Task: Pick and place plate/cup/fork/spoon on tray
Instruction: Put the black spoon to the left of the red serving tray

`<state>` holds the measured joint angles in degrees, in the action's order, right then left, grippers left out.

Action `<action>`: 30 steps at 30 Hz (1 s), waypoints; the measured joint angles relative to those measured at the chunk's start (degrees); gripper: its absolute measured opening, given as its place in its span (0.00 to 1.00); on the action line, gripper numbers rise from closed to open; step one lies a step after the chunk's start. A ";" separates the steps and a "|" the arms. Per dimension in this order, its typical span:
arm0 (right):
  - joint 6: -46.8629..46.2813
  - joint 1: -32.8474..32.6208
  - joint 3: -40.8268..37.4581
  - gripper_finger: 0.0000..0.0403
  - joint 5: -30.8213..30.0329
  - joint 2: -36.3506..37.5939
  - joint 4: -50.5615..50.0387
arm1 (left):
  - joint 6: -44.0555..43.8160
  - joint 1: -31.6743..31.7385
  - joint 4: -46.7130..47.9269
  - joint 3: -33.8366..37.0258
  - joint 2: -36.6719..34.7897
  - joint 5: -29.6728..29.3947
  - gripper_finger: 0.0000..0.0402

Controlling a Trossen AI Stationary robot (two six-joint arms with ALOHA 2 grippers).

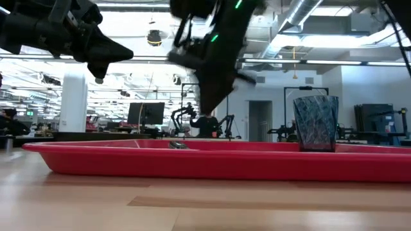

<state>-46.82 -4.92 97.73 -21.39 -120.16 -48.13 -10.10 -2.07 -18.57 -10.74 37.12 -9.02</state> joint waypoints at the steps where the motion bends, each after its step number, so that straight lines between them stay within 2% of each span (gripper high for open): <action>1: 3.08 -0.61 -0.20 0.10 -1.52 1.06 -1.44 | 0.22 0.00 0.12 0.00 0.00 0.56 0.00; 2: 6.38 -1.11 -1.15 0.05 -2.05 2.31 -1.05 | 0.41 0.00 0.27 0.00 0.00 1.07 0.00; 4: 12.32 -1.89 -4.58 0.03 -1.92 4.99 2.56 | 0.47 -0.12 0.28 0.00 0.09 1.35 0.00; 10: 24.81 -2.64 -22.09 0.01 2.44 14.20 28.94 | -0.05 -1.51 -1.62 -0.02 3.43 0.17 0.00; 15: 32.82 -3.94 -34.60 0.02 5.23 25.35 44.51 | -0.28 -2.59 -6.72 -0.29 10.91 -0.29 0.00; 21: 40.85 -3.30 -47.07 0.01 6.70 38.60 57.34 | -0.92 -2.79 -6.32 -6.95 22.61 -0.71 0.00; 24: 43.07 -2.24 -50.68 0.01 6.90 43.77 59.49 | -2.53 -2.74 -2.12 -11.73 28.44 -0.59 0.00; 30: 44.89 -0.53 -55.06 0.02 6.51 50.62 57.18 | -10.26 -2.56 17.17 -25.50 38.24 -1.66 0.01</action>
<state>-1.94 -5.45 42.67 -14.88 -69.53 9.06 -20.36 -4.62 -1.40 -36.24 75.36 -10.68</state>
